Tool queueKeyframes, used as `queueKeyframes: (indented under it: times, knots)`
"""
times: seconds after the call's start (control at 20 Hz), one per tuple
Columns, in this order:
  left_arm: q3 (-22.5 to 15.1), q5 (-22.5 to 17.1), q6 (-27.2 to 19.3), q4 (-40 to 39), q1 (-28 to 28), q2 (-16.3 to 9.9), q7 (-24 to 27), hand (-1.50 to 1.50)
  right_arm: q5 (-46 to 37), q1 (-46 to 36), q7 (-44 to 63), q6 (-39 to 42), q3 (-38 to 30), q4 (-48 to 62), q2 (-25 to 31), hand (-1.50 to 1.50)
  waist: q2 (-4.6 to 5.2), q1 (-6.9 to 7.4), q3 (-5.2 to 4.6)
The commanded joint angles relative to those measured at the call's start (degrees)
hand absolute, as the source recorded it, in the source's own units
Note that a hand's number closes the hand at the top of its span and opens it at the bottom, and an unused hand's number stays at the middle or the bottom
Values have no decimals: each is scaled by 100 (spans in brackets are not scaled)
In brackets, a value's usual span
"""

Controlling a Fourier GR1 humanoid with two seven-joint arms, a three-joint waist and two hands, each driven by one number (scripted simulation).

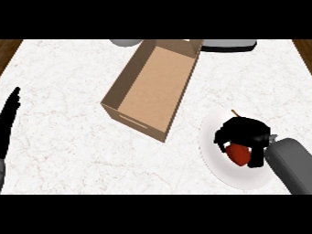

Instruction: Pick the bell pepper from the plate and place it in the cardboard box

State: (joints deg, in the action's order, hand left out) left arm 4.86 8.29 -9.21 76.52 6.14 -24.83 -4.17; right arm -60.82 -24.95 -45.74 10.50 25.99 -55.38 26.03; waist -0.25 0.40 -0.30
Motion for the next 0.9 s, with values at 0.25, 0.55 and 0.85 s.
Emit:
queueKeyframes:
  times: [0.25, 0.55, 0.85]
  knots:
    - [-63, 105, -22, -47, 176, 206, 10, 0, 411, -1062, 702, -431, -1465, 1473, -258, 150, 102, 134, 42]
    - [-80, 156, 31, 47, 35, 166, 60, 0, 645, -2081, 1403, -935, -2369, 2454, -70, 150, 111, 257, 44]
    - [87, 8, 128, -94, -7, 192, 235, 0, 871, -2621, 811, -1531, -2919, 2823, 550, 150, 90, 170, 39]
